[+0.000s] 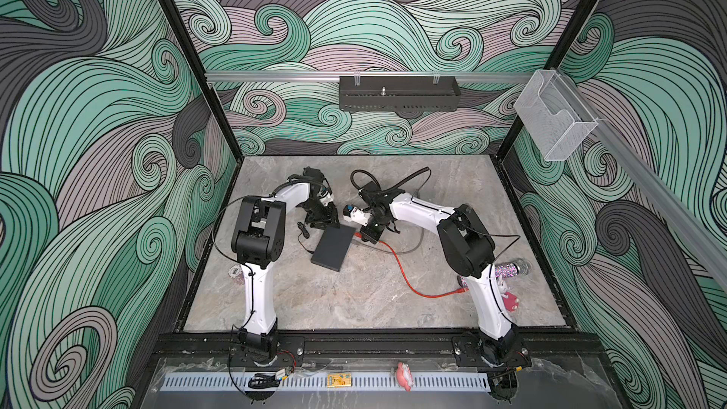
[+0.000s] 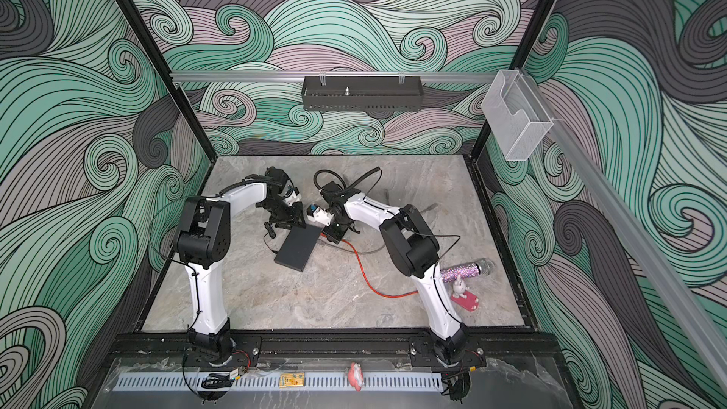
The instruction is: Insert the plug into the switch port
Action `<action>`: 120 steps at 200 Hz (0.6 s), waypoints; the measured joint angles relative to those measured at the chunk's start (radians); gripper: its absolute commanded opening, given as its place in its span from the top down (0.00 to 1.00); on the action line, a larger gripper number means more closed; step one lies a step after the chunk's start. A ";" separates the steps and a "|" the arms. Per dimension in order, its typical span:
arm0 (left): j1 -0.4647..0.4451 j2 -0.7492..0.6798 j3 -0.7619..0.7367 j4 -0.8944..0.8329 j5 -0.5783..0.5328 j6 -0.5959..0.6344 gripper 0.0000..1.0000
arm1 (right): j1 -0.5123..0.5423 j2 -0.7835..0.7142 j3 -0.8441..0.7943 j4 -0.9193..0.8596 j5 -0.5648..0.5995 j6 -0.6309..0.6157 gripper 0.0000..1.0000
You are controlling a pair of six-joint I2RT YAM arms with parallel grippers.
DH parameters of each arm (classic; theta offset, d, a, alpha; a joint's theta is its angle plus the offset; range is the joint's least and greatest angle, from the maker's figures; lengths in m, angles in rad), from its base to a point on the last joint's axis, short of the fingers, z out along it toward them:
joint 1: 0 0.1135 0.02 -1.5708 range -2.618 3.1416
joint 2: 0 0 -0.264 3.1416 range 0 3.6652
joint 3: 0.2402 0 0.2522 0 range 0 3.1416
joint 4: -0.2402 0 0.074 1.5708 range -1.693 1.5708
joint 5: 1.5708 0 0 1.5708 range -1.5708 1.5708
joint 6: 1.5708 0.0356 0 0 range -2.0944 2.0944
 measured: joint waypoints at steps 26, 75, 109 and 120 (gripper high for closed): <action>0.000 0.002 0.000 0.001 0.000 -0.006 0.49 | 0.000 0.000 0.002 -0.001 0.000 0.000 0.94; 0.000 0.008 -0.010 0.014 0.005 -0.041 0.49 | 0.000 0.000 0.004 -0.003 -0.001 0.004 0.93; 0.000 0.004 -0.012 0.019 0.005 -0.049 0.49 | 0.000 0.000 0.004 -0.003 -0.002 0.014 0.88; 0.000 0.004 -0.012 0.019 0.005 -0.049 0.49 | 0.000 0.000 0.003 0.003 -0.003 0.015 0.85</action>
